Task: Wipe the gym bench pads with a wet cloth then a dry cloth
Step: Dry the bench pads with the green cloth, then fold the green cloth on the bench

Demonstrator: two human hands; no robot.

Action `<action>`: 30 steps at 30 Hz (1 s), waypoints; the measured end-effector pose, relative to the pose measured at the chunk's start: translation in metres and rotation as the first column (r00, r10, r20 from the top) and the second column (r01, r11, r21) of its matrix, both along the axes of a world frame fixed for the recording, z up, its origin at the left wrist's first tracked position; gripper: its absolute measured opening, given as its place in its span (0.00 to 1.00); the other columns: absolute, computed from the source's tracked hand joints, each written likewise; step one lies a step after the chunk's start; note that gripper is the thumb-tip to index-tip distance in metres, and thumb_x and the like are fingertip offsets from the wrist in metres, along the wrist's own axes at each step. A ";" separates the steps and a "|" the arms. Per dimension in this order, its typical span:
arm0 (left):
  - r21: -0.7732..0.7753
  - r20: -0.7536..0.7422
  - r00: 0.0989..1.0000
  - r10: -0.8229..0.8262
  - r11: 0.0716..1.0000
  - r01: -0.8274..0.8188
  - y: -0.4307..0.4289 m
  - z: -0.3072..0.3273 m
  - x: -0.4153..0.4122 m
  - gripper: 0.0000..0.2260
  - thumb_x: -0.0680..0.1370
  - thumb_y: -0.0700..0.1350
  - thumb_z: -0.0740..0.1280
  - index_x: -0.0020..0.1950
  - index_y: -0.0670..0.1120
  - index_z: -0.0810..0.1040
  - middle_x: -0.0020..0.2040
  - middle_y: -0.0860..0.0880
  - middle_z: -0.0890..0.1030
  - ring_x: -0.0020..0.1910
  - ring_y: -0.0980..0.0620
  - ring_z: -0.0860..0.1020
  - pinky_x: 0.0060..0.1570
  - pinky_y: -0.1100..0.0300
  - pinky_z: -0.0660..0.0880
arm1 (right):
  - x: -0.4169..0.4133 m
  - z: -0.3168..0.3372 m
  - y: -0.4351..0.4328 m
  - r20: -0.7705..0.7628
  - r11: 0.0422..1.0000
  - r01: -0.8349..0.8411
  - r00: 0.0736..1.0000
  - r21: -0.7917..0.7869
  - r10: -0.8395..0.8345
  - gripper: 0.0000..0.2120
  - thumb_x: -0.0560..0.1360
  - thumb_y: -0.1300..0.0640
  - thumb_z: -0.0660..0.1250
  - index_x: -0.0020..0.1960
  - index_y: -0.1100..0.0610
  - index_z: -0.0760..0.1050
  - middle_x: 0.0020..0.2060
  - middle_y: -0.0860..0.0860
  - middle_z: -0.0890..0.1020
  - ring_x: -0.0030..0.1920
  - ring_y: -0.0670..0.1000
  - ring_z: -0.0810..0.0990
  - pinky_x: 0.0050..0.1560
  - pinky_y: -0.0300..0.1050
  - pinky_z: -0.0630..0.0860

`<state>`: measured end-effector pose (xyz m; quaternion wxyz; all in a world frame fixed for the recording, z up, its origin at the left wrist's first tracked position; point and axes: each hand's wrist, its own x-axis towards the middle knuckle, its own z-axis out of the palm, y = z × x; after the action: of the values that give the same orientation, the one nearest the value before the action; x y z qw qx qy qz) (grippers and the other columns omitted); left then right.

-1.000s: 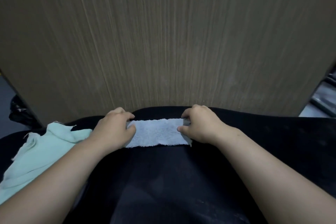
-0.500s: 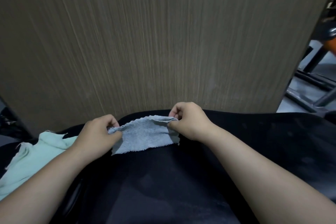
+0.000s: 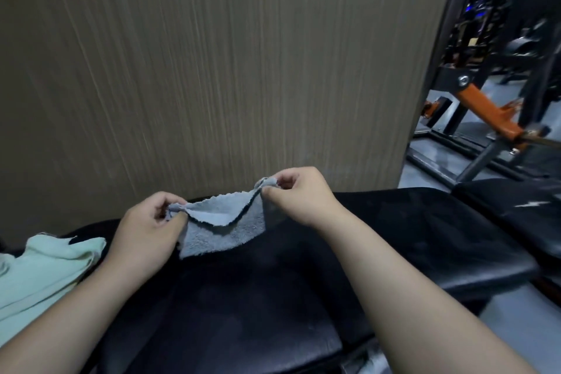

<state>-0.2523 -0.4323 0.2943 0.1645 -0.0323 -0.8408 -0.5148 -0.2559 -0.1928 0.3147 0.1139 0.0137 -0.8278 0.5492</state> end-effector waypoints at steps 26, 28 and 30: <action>0.011 0.262 0.890 -0.374 0.923 0.385 0.211 -0.009 0.117 0.09 0.76 0.39 0.64 0.40 0.50 0.79 0.36 0.41 0.82 0.27 0.45 0.79 0.36 0.43 0.82 | 0.197 -0.016 0.202 -0.109 0.957 0.283 0.952 -0.059 -0.288 0.12 0.78 0.64 0.64 0.47 0.51 0.84 0.31 0.48 0.77 0.29 0.47 0.70 0.31 0.39 0.66; 0.062 0.325 0.858 -0.397 0.915 0.400 0.238 -0.021 0.134 0.08 0.76 0.39 0.62 0.40 0.47 0.79 0.29 0.45 0.79 0.23 0.51 0.77 0.37 0.41 0.82 | 0.218 -0.027 0.224 -0.046 0.938 0.336 0.939 -0.083 -0.340 0.10 0.78 0.63 0.66 0.47 0.53 0.84 0.35 0.50 0.81 0.32 0.44 0.74 0.33 0.39 0.72; 0.077 0.382 0.826 -0.416 0.904 0.420 0.263 -0.039 0.150 0.07 0.76 0.39 0.61 0.41 0.47 0.78 0.26 0.50 0.76 0.21 0.52 0.76 0.37 0.39 0.82 | 0.237 -0.043 0.247 0.023 0.918 0.372 0.928 -0.138 -0.372 0.07 0.78 0.62 0.67 0.48 0.55 0.84 0.36 0.51 0.81 0.36 0.48 0.76 0.39 0.46 0.76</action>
<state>-0.1027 -0.1691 0.2552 -0.1224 -0.1133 -0.8314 -0.5300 -0.0190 0.0541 0.2714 0.2181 -0.1509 -0.7747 0.5740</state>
